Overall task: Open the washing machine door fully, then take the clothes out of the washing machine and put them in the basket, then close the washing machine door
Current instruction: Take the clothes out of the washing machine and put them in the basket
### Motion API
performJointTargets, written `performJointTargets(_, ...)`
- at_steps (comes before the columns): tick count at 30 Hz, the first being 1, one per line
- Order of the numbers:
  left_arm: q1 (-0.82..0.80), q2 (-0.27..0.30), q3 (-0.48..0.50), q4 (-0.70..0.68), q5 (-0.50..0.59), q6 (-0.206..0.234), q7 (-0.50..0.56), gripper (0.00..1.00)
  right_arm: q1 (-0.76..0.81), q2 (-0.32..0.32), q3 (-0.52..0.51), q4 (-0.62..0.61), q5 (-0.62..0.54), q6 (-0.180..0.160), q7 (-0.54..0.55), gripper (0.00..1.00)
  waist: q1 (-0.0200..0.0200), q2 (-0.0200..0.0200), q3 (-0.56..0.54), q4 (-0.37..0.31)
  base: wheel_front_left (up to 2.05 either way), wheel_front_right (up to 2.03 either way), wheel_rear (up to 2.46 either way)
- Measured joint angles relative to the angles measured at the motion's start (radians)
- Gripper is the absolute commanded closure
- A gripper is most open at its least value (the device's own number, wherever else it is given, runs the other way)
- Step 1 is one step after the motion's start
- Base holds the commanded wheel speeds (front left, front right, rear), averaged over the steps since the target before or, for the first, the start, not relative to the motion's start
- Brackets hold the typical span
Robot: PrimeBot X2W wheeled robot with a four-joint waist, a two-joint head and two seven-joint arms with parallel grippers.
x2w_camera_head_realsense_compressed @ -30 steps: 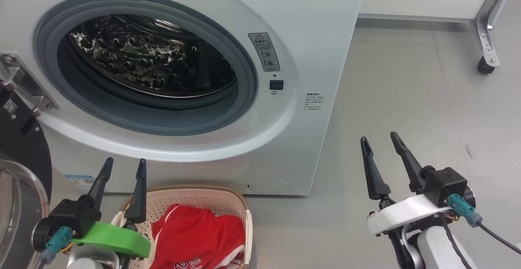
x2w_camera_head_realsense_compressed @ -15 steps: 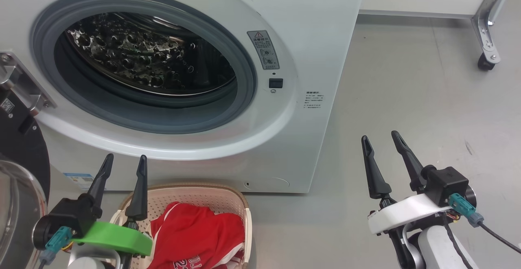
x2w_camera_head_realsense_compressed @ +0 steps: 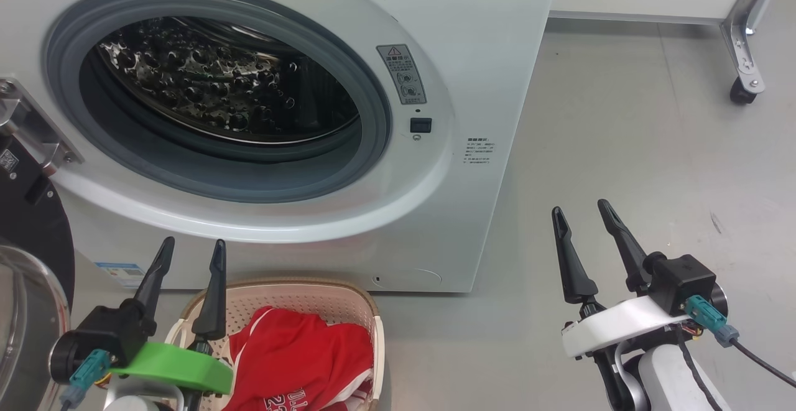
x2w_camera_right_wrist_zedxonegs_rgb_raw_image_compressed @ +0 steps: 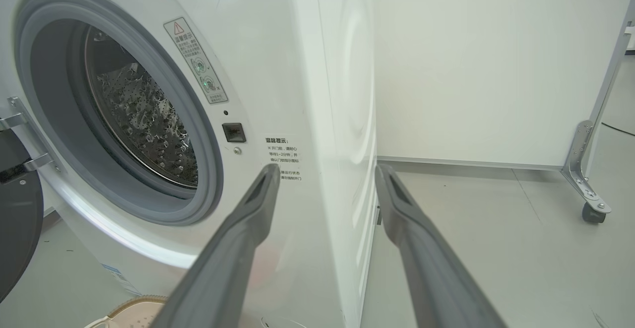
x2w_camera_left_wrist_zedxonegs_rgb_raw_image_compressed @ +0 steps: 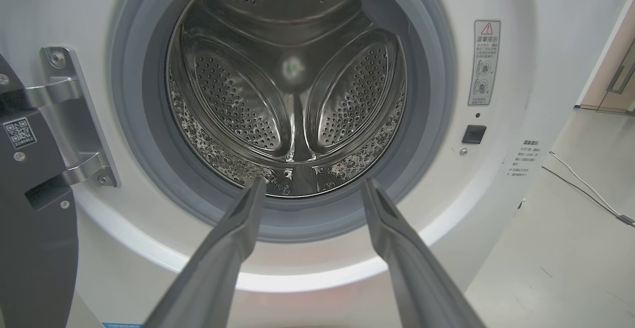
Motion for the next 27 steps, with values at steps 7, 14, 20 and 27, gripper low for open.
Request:
performJointTargets(7, 0.000, 0.000, 0.003, -0.007, 0.000, 0.000, 0.000, 0.00, 0.000, 0.000, 0.001, 0.000, 0.000, 0.000, 0.000, 0.00, 0.0000, 0.0000, 0.003, -0.001, 0.00, 0.00, 0.00)
performJointTargets(14, 0.000, -0.001, 0.002, -0.013, 0.000, 0.000, 0.000, 0.00, 0.000, 0.000, 0.002, 0.000, 0.000, 0.000, 0.000, 0.00, 0.0000, 0.0000, 0.006, -0.002, 0.00, 0.00, 0.00)
performJointTargets(20, 0.000, -0.001, -0.005, -0.013, 0.000, 0.000, 0.000, 0.00, 0.000, 0.000, 0.002, 0.001, 0.000, 0.000, 0.000, 0.00, 0.0000, 0.0000, 0.001, -0.002, 0.00, 0.00, 0.00)
performJointTargets(27, 0.009, -0.003, -0.007, -0.004, -0.003, 0.000, 0.000, 0.00, 0.000, 0.000, 0.008, 0.005, 0.000, 0.000, 0.000, 0.00, 0.0000, 0.0000, -0.006, 0.000, -0.11, 0.11, 0.00)
